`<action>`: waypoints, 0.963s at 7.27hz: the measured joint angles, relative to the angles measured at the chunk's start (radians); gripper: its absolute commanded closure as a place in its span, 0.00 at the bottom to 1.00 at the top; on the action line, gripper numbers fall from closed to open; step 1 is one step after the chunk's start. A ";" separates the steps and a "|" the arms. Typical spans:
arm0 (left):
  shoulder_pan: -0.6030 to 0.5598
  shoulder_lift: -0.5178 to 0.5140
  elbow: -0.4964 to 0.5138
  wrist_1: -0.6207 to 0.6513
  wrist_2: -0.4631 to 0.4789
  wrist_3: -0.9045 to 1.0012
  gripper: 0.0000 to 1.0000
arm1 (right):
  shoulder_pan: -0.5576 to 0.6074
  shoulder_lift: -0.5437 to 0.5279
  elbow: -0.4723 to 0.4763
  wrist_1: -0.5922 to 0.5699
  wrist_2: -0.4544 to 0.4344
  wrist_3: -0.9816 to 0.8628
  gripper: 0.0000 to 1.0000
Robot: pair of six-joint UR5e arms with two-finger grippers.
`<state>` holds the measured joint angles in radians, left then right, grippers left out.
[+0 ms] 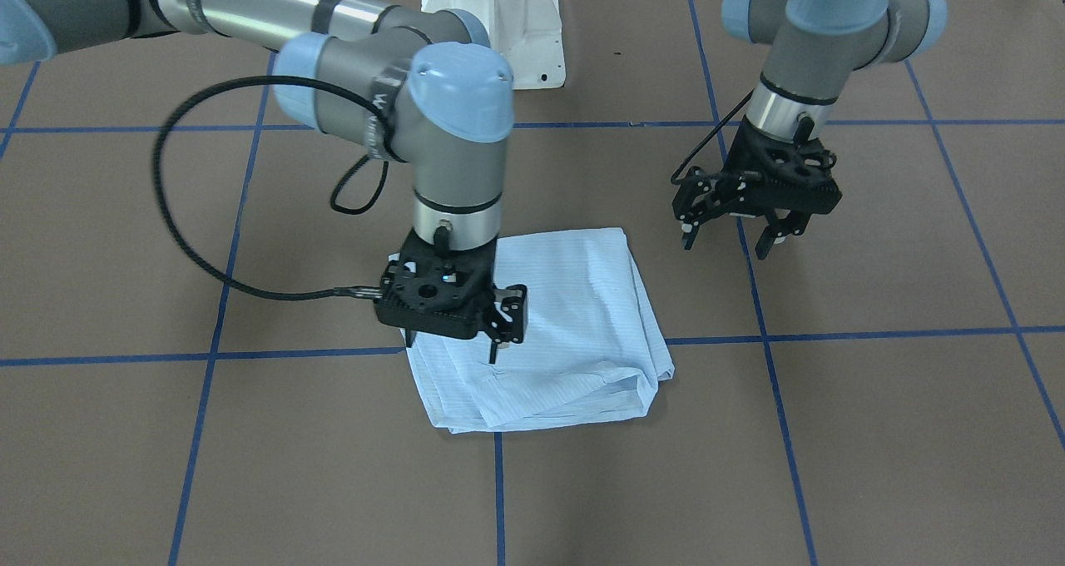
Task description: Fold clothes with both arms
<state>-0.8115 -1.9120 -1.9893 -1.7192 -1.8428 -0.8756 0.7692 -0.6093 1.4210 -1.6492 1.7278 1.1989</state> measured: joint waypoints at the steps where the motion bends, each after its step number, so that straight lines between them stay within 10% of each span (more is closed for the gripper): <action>1: -0.039 0.036 -0.090 0.112 -0.029 0.106 0.00 | 0.091 -0.112 0.120 -0.045 0.099 -0.165 0.00; 4: -0.277 0.204 -0.177 0.219 -0.156 0.547 0.00 | 0.411 -0.446 0.312 -0.079 0.362 -0.744 0.00; 7: -0.628 0.333 -0.049 0.218 -0.292 1.065 0.00 | 0.661 -0.705 0.337 -0.079 0.501 -1.200 0.00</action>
<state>-1.4398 -1.5789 -2.0381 -1.5009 -2.1350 0.1895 1.4304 -1.3147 1.7580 -1.7287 2.2288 -0.0014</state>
